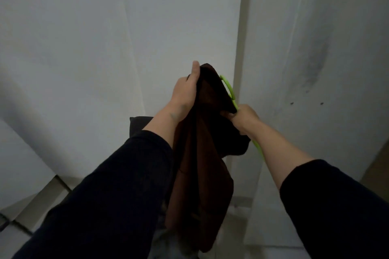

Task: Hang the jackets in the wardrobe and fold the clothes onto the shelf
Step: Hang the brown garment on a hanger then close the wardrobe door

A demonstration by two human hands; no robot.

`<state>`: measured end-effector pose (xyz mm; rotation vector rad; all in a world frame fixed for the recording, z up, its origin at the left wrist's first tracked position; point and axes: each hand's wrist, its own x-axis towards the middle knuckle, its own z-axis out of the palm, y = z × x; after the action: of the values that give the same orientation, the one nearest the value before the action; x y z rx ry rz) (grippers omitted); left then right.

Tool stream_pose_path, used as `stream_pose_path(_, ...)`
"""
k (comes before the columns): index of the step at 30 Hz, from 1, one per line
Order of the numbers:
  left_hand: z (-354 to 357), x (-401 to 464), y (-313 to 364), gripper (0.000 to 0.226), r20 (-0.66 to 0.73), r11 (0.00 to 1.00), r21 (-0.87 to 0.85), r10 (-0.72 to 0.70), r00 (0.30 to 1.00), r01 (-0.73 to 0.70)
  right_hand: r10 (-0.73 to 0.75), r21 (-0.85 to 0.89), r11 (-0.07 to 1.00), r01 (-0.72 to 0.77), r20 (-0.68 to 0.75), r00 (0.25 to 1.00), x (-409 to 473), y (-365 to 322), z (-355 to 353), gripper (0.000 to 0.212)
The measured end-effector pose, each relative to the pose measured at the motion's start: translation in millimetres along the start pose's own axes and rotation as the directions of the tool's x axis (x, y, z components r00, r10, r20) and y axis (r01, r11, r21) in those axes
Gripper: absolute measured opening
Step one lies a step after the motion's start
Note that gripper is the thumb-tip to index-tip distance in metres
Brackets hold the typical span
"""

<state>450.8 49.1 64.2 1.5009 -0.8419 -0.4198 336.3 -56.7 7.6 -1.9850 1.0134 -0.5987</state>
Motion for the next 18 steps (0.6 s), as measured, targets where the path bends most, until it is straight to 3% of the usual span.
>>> stream_pose_path(5,4,-29,1,0.052,0.005,0.999,0.041,-0.008,1.0,0.007,0.06,0.239,0.97,-0.033,-0.106,0.993,-40,0,-52,0.029)
stream_pose_path(8,9,-39,1,0.04,-0.017,0.995,0.1,-0.001,1.0,0.003,0.071,0.213,0.976,-0.035,-0.167,0.983,-64,-5,-94,0.027)
stream_pose_path(11,24,-48,10,0.042,-0.095,0.971,0.237,0.05,0.994,-0.026,0.056,0.181,0.983,-0.039,-0.09,0.994,-85,-12,-130,0.023)
stream_pose_path(14,45,-56,25,0.042,-0.159,0.943,0.318,0.157,0.975,-0.1,0.079,0.136,0.988,-0.072,-0.047,0.996,-104,-17,-161,0.035)
stream_pose_path(18,79,-61,40,0.032,-0.189,0.898,0.414,0.246,0.951,-0.151,0.063,0.041,0.997,-0.058,-0.125,0.99,-120,-20,-184,0.04)
